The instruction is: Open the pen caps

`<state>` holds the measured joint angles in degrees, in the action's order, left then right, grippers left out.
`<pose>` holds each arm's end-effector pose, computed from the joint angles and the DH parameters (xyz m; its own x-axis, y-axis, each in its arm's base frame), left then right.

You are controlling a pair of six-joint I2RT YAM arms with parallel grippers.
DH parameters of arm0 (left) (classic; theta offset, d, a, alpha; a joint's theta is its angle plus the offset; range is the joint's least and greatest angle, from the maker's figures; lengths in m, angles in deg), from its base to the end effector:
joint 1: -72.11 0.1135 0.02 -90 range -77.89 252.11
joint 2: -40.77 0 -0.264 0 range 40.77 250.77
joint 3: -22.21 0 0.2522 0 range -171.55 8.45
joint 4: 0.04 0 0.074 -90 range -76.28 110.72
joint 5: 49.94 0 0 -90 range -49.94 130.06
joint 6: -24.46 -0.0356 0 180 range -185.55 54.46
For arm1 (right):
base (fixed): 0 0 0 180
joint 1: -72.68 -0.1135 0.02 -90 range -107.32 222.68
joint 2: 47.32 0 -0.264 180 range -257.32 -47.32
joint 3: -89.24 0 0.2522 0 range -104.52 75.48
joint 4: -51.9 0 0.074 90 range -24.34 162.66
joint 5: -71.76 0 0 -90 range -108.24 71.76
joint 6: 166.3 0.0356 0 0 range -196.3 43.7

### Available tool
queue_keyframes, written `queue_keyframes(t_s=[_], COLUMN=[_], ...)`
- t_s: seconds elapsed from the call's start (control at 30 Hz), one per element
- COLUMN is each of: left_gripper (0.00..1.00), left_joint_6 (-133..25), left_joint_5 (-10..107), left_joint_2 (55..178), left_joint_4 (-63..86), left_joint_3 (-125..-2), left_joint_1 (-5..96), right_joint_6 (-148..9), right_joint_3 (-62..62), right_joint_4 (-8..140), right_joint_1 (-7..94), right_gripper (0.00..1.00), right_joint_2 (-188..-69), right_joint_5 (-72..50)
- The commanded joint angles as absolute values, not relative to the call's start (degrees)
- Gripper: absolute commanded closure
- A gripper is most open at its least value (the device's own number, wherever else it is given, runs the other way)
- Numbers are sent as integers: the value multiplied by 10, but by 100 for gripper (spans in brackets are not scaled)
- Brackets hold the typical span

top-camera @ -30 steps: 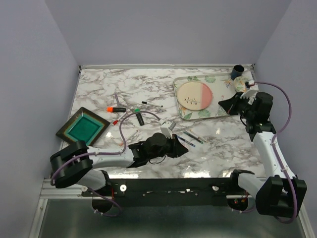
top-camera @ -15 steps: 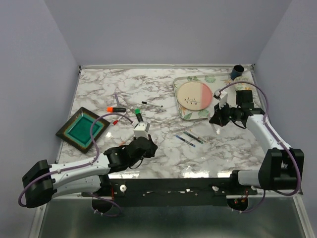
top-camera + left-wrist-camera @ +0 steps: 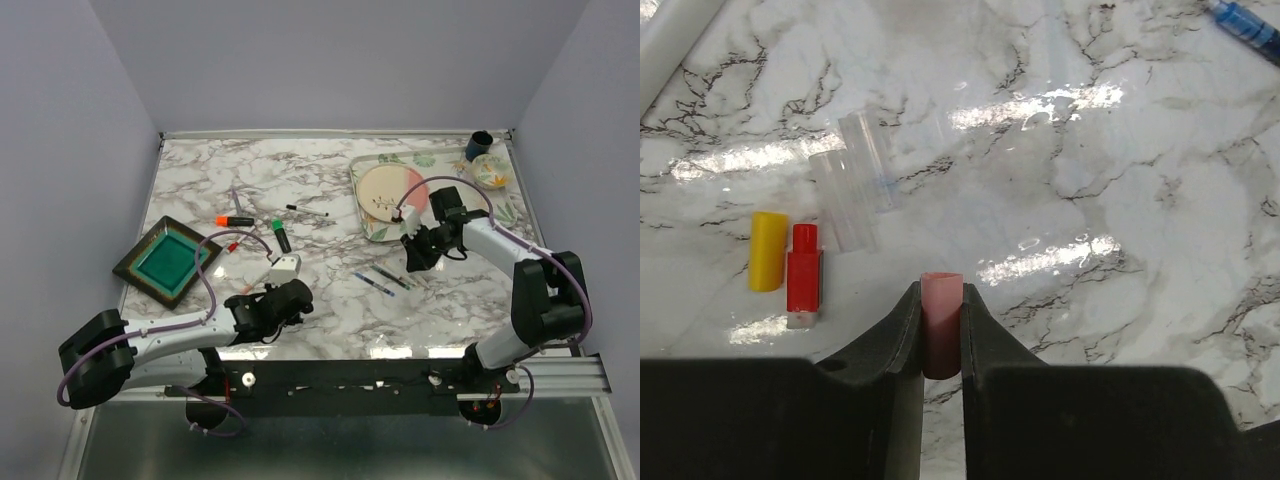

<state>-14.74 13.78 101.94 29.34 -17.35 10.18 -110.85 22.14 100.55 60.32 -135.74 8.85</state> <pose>0.1051 -0.1636 0.1696 -0.7426 -0.0842 -0.6644 0.1338 0.9534 -0.2704 0.2738 0.0766 0.1864 -0.5614 -0.6399 -0.5247 -0.8029 0.5747 0.1581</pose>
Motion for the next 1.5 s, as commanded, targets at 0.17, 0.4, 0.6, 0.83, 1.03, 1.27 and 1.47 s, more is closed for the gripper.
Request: queue_keyframes(t_s=[0.17,0.4,0.6,0.83,1.03,1.27,1.47], left_gripper=[68,56,49,39,43,57,57], left_joint_6=[-156,-166,-190,-263,-332,-401,-430], left_joint_5=[104,100,89,133,169,195,214], left_joint_2=[1056,1053,1021,987,1070,1233,1281], left_joint_4=[303,330,359,343,366,448,465], left_joint_3=[-202,-218,-240,-239,-299,-416,-445], left_joint_1=[113,126,151,308,370,378,388], right_joint_6=[-1120,-1117,-1115,-1143,-1223,-1251,-1257], right_joint_3=[205,204,211,228,274,277,282], right_joint_4=[1028,1029,1028,1022,1023,1037,1035], right_joint_1=[591,592,591,592,591,591,591], right_gripper=[62,58,58,58,56,55,55], right_joint_2=[-1360,-1319,-1257,-1175,-1118,-1099,-1086], right_joint_5=[71,83,113,205,294,322,326])
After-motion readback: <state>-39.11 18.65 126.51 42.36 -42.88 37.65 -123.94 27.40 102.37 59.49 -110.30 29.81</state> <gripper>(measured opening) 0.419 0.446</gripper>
